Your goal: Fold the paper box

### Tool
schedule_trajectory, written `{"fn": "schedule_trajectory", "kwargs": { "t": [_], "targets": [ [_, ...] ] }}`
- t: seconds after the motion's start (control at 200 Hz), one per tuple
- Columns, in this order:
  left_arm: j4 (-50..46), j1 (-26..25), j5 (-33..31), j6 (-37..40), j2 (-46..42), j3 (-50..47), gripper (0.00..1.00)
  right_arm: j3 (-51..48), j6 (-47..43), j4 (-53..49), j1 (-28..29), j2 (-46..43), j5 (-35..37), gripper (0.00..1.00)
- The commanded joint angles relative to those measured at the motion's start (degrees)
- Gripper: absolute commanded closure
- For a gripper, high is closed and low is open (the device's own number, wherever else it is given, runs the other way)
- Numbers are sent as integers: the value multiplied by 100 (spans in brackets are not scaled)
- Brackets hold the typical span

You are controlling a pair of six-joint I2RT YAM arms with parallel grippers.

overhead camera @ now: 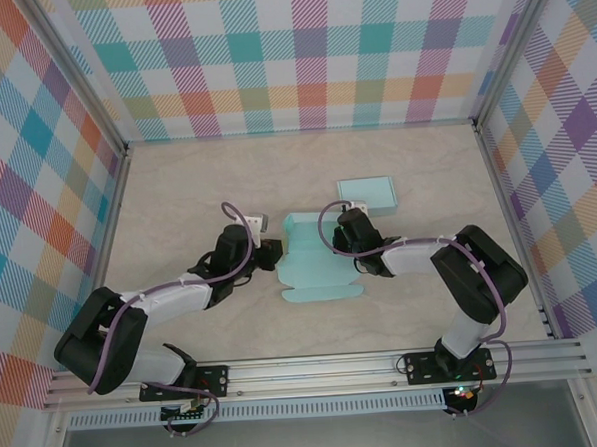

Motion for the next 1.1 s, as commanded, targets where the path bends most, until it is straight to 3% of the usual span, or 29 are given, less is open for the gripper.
{"fn": "schedule_trajectory", "kwargs": {
  "t": [0.0, 0.385, 0.655, 0.805, 1.095],
  "targets": [
    [317, -148, 144, 258, -65, -88, 79, 41, 46, -228, 41, 141, -140, 100],
    [267, -224, 21, 1340, 546, 574, 76, 23, 10, -185, 47, 91, -260, 100],
    [352, -241, -128, 1605, 993, 974, 74, 15, -47, -142, 67, 55, -360, 100],
    [571, -323, -520, 1761, 1096, 994, 75, 23, -35, -148, 113, 64, -386, 100],
    [1488, -739, -2029, 2417, 1376, 889, 90, 62, 238, -369, 233, -3, -417, 100]
  ]
}}
